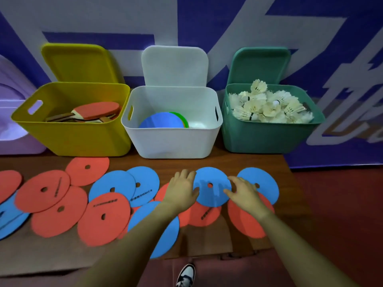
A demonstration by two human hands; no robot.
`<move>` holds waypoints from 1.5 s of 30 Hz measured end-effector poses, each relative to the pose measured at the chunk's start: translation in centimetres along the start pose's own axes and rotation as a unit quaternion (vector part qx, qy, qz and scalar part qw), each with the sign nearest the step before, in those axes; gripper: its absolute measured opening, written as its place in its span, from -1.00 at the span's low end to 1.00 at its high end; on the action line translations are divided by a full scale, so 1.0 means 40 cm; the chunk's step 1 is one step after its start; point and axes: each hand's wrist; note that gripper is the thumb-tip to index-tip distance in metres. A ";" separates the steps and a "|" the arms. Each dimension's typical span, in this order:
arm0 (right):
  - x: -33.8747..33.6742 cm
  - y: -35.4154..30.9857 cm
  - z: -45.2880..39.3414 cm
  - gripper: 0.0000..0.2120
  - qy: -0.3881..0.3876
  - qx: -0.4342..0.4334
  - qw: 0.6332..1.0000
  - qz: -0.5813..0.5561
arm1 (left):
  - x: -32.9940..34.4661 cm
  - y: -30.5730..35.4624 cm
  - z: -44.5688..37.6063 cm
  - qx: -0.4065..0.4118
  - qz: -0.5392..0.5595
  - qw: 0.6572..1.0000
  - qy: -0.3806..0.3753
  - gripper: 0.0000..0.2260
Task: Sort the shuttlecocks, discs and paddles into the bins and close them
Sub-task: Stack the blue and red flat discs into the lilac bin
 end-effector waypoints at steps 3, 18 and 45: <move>0.045 0.014 -0.036 -0.36 -0.064 0.020 0.997 0.029 | 0.062 -0.013 -0.033 -0.011 0.015 0.999 -0.040 -0.46; 0.140 -0.012 -0.125 0.01 -0.018 0.013 0.999 -0.022 | 0.206 -0.058 -0.106 -0.033 0.078 0.992 -0.094 -0.31; 0.027 0.344 -0.001 -0.39 -0.074 -0.019 0.997 -0.007 | 0.336 0.308 -0.055 -0.091 0.135 0.986 -0.029 -0.26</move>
Point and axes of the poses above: each hand's wrist, its own z-axis away from the middle knuckle, its own x-axis out of the palm, y = z × x, and after that the axes turned 2 degrees about z, right-handed
